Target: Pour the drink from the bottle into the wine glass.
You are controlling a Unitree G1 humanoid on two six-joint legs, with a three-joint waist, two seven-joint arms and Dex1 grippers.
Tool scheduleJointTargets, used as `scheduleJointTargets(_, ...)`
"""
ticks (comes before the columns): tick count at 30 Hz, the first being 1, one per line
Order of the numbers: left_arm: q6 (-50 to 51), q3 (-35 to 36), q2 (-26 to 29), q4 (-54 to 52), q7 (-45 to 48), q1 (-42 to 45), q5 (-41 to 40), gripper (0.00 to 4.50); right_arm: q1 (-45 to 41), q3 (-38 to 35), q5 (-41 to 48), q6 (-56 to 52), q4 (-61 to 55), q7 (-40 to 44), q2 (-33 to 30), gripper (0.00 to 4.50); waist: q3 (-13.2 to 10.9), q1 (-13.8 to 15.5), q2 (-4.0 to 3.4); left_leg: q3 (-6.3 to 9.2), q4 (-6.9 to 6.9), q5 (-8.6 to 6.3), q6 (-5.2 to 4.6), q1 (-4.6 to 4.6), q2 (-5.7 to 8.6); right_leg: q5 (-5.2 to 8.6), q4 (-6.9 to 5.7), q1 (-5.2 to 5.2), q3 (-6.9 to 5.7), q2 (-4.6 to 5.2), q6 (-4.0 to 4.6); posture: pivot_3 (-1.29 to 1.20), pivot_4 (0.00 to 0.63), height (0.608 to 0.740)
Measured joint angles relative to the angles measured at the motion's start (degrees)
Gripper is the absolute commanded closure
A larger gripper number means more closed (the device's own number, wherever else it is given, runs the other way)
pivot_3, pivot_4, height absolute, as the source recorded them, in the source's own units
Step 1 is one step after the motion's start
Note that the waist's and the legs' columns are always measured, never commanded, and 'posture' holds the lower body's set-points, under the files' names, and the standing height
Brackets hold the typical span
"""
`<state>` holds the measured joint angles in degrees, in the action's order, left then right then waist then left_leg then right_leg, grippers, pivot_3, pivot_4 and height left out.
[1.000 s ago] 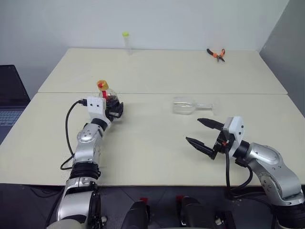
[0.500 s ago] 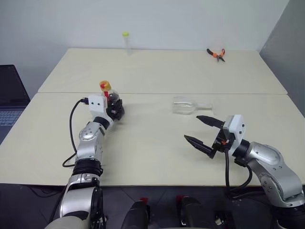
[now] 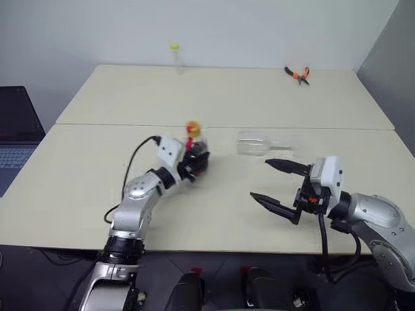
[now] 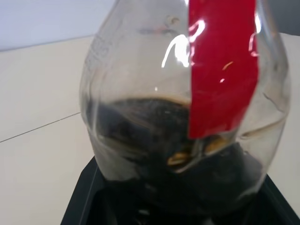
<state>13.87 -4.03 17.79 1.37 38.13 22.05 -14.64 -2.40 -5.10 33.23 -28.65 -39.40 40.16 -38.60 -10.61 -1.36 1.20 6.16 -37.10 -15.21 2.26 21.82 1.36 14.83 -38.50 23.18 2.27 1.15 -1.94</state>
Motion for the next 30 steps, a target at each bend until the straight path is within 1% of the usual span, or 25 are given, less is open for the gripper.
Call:
scheduleJointTargets(5, 1.2, -6.9, -0.6, -1.4, 5.1, -0.3, -0.2, 2.66, 3.5, -2.9, -0.5, -3.9, -3.6, -4.7, -1.5, 0.00, 0.0, -0.4, 0.00, -0.07, 0.02, 0.00, 0.00, -0.06, -0.06, 0.00, -0.05, 0.01, 0.07, -0.04, 0.00, 0.00, 0.150, 0.740)
scheduleJointTargets(10, 0.7, -10.5, -1.0, -0.1, 8.9, 1.1, 1.0, 2.67, 3.2, -2.8, 1.0, -8.8, -8.1, -9.1, -1.2, 0.00, 0.0, -0.3, 0.00, -0.05, -0.03, 0.07, -0.03, -0.06, -0.05, 0.01, -0.09, 0.00, 0.05, -0.14, 0.00, 0.00, 0.150, 0.740)
scheduleJointTargets(15, -0.4, -12.2, -1.0, 2.7, 12.5, 3.1, 1.8, 2.68, -2.9, 0.0, 2.7, -12.9, -10.1, -13.2, 0.8, 0.00, 0.0, -0.3, 0.00, -0.08, -0.06, 0.13, -0.10, -0.05, -0.01, -0.01, -0.09, 0.00, 0.07, -0.22, -0.05, 0.00, 0.150, 0.740)
scheduleJointTargets(18, -1.3, -12.7, -1.1, 3.9, 14.1, 4.2, 2.2, 2.68, -7.8, 0.7, 6.3, -16.6, -9.6, -15.9, 3.1, 0.00, 0.0, -0.3, 0.00, -0.06, -0.04, 0.13, -0.10, -0.01, 0.00, -0.01, -0.05, 0.01, 0.05, -0.21, -0.05, 0.00, 0.150, 0.740)
scheduleJointTargets(21, -2.1, -13.3, -1.2, 4.9, 15.6, 4.9, 2.4, 2.68, -11.9, 0.8, 8.5, -20.4, -7.7, -18.2, 3.7, 0.00, 0.0, -0.2, 0.00, -0.07, -0.01, 0.13, -0.10, 0.01, 0.05, -0.02, -0.01, 0.01, 0.05, -0.14, -0.04, 0.00, 0.150, 0.740)
scheduleJointTargets(24, -3.1, -13.5, -1.3, 5.6, 16.5, 5.3, 2.5, 2.68, -14.2, 0.8, 9.8, -23.7, -5.6, -19.8, 4.3, 0.00, 0.0, -0.2, 0.00, -0.06, 0.04, 0.13, -0.11, 0.02, 0.07, -0.02, 0.01, 0.02, 0.05, -0.10, -0.03, 0.00, 0.150, 0.740)
scheduleJointTargets(30, -4.0, -13.7, -2.2, 6.1, 16.5, 5.4, 3.4, 2.68, -15.7, 1.9, 10.9, -25.9, -4.9, -20.0, 3.9, 0.00, 0.0, -0.2, 0.00, -0.04, 0.03, 0.13, -0.11, 0.04, 0.08, -0.02, 0.01, 0.02, 0.02, -0.09, -0.04, 0.00, 0.150, 0.740)
